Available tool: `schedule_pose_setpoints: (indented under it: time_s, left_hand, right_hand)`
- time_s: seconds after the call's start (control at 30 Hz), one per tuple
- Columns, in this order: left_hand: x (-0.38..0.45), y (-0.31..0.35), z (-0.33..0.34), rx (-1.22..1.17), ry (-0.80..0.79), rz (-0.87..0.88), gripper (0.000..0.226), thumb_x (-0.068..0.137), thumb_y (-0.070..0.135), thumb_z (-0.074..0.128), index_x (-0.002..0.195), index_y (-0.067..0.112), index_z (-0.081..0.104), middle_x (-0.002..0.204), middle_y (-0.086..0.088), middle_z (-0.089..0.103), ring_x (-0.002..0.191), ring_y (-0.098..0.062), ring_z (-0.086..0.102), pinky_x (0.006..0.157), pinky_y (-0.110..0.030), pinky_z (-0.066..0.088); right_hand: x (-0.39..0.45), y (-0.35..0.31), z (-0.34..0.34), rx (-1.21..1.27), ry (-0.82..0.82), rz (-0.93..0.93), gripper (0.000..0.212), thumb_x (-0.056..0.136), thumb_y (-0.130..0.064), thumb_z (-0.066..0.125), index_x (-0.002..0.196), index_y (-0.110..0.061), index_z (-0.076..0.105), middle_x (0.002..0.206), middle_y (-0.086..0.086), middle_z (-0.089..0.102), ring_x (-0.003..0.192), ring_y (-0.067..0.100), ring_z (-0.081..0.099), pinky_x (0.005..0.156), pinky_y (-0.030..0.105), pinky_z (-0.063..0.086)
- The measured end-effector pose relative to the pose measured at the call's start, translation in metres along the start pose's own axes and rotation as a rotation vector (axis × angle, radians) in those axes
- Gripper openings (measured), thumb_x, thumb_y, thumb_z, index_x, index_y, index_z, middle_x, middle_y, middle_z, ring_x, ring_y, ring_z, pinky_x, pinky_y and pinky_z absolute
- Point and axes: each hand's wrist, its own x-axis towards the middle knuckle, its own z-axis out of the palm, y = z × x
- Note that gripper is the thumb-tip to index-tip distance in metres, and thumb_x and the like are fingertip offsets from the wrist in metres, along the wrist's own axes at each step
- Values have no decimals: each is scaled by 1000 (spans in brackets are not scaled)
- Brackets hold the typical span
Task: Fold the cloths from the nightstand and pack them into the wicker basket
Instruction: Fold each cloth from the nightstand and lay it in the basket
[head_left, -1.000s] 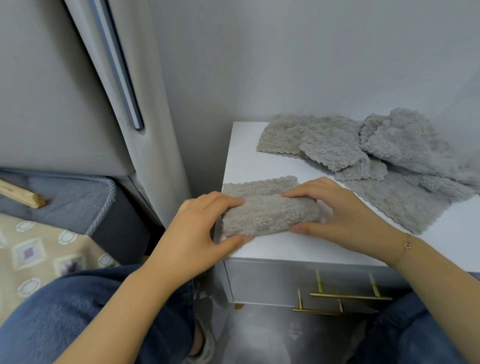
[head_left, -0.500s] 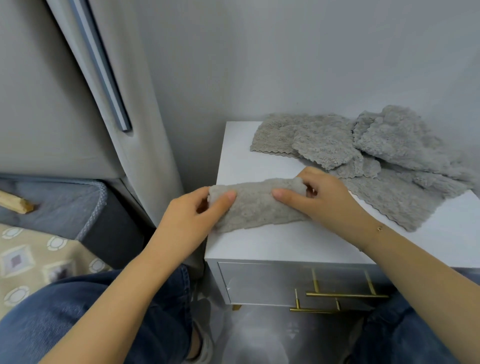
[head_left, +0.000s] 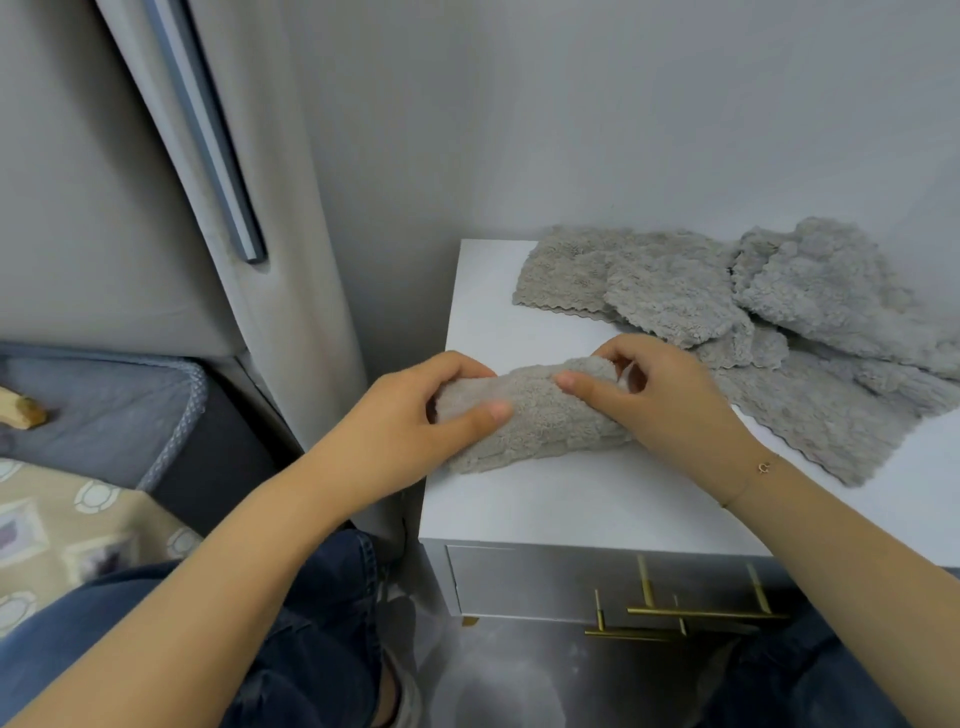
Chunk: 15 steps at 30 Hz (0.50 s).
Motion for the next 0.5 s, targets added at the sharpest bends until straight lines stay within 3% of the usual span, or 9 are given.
schedule_pose_setpoints:
  time_s: [0.07,0.13,0.23,0.33,0.43,0.5]
  left_hand:
    - [-7,2,7,28,63,-13,24,82,51,66,100,36,61,88,13,66,76,-5,62,64,-20,51]
    - [-12,7,16,99,154,-21,25,81,53,67,96,34,60,84,11,65,73,-7,60,64,-26,51]
    - [-17,12,27,163,261,-49,28,78,55,67,89,31,57,80,11,63,74,-5,58,60,-21,47]
    - [-17,17,30,151,303,-102,33,78,54,69,81,25,54,75,10,62,67,-3,56,54,-16,42]
    - [-13,24,37,96,275,-131,35,78,51,70,76,22,50,71,8,62,57,-3,54,49,-15,39]
    - [-10,31,46,46,236,-108,37,78,51,71,77,22,49,74,6,65,57,-8,58,51,-23,45]
  right_hand:
    - [-2,-1,-1,-82,135,-48,51,70,-72,62,82,-23,58,70,-9,49,63,5,45,55,20,32]
    - [-4,-4,-3,-145,234,-95,51,72,-72,61,76,-22,53,66,-8,47,61,6,45,53,22,32]
    - [-10,-8,-6,-102,260,-38,47,77,-60,65,64,-17,50,53,-6,48,51,10,45,49,27,35]
    - [-24,-12,-13,186,133,130,42,85,-42,69,61,-9,61,50,2,59,43,14,52,47,26,43]
    - [-36,-17,-17,608,-24,388,32,86,-33,70,80,-1,70,69,8,72,48,20,63,44,27,52]
    - [-38,-17,-17,762,-54,468,29,86,-30,70,89,-2,71,79,12,74,56,23,67,49,27,56]
